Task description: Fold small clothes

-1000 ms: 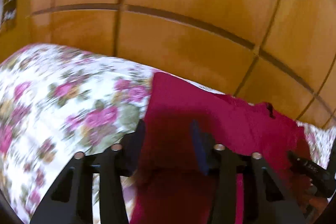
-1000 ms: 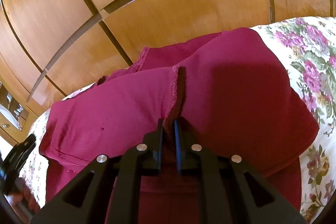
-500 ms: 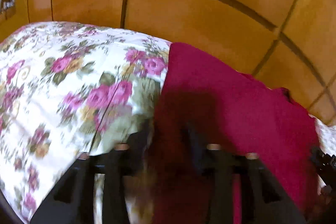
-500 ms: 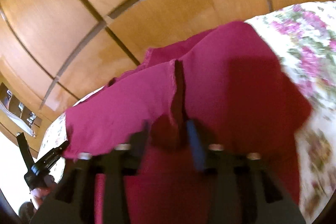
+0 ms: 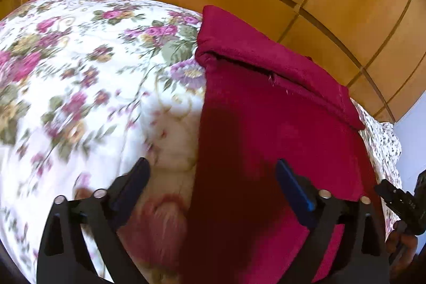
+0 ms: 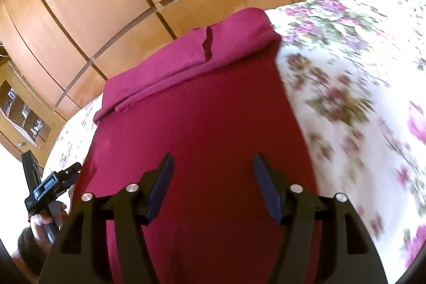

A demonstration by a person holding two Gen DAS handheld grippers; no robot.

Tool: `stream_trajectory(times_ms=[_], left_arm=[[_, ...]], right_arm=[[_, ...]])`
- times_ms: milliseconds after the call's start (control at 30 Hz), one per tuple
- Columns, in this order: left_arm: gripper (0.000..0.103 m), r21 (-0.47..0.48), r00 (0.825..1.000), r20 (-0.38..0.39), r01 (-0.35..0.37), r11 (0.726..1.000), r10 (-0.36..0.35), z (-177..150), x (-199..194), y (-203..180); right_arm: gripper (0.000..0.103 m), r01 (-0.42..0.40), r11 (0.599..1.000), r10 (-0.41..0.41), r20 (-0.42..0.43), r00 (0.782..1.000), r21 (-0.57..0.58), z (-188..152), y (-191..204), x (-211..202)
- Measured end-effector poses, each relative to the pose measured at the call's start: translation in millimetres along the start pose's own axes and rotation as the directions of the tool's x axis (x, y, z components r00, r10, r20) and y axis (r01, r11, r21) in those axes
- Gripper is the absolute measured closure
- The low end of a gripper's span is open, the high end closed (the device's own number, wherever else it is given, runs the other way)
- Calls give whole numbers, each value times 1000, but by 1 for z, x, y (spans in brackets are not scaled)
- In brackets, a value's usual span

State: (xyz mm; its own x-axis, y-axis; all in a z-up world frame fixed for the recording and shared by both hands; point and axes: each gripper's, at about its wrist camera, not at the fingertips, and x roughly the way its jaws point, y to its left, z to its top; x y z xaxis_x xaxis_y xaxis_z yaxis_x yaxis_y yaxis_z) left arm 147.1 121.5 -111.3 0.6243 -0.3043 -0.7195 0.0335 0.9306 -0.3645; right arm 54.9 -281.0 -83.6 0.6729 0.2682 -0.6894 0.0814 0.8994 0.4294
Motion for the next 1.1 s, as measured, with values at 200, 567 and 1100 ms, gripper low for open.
stream_trajectory(times_ms=[200,567,1100], left_arm=[[4,160,998,-11,-54,986,57,-20,-10,-7],[4,32,1000,-13,-23,999,24,-34,-39,11],[26,21,992,-72,103,994,-102,-44,-53,32]], right_arm=[[31,16,1000,-16,20,1000,-10,-26,-10,-7],[25,23,995,-18,57,998,-98,-36,-4,-5],[51,-242,938,246,13,969,249,-42,-95,-43]])
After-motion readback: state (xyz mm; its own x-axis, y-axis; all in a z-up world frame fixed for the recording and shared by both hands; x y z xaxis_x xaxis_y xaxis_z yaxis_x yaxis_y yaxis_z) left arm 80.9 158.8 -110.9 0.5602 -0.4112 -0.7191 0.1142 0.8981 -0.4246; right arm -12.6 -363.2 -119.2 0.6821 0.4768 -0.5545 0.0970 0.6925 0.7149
